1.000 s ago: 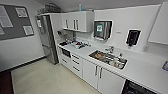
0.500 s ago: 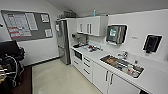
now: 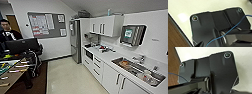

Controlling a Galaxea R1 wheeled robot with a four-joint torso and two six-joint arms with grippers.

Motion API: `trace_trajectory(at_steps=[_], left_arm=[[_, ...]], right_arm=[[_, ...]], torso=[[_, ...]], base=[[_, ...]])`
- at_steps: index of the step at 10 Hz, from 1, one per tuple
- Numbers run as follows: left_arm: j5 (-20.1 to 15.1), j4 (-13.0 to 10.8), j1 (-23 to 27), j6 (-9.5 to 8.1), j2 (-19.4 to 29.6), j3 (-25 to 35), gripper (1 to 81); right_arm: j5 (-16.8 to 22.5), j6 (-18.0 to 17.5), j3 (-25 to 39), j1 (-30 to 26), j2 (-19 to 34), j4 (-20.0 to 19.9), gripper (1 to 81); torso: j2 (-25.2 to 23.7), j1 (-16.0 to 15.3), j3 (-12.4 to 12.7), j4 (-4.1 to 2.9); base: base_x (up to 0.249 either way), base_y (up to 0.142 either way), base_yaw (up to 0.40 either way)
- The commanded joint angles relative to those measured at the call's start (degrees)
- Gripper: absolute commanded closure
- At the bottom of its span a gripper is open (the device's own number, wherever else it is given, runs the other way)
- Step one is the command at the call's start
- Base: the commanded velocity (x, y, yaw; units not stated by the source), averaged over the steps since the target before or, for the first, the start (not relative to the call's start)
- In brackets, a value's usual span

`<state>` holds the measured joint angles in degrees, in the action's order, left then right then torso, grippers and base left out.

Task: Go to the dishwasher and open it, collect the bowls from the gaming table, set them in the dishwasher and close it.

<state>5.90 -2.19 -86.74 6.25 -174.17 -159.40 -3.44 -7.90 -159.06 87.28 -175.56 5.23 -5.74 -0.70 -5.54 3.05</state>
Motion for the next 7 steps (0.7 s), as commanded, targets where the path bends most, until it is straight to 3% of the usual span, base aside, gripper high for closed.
trace_trajectory(at_steps=[1, 7], left_arm=[[-2.9, -0.7, 2.6, 0.43, -0.2, -0.1, 1.0], [-2.8, -0.7, 2.6, 0.43, 0.0, -0.5, 1.0]], right_arm=[[2.7, 0.3, 0.0, -2.9, -0.2, 0.5, 1.0], [2.8, 0.3, 0.2, -3.1, -0.3, 0.5, 1.0]], torso=[[0.0, 0.0, 0.0, 0.00], [0.0, 0.0, 0.0, 0.00]], base=[[0.000, 0.000, 0.370], [0.000, 0.000, 0.370]])
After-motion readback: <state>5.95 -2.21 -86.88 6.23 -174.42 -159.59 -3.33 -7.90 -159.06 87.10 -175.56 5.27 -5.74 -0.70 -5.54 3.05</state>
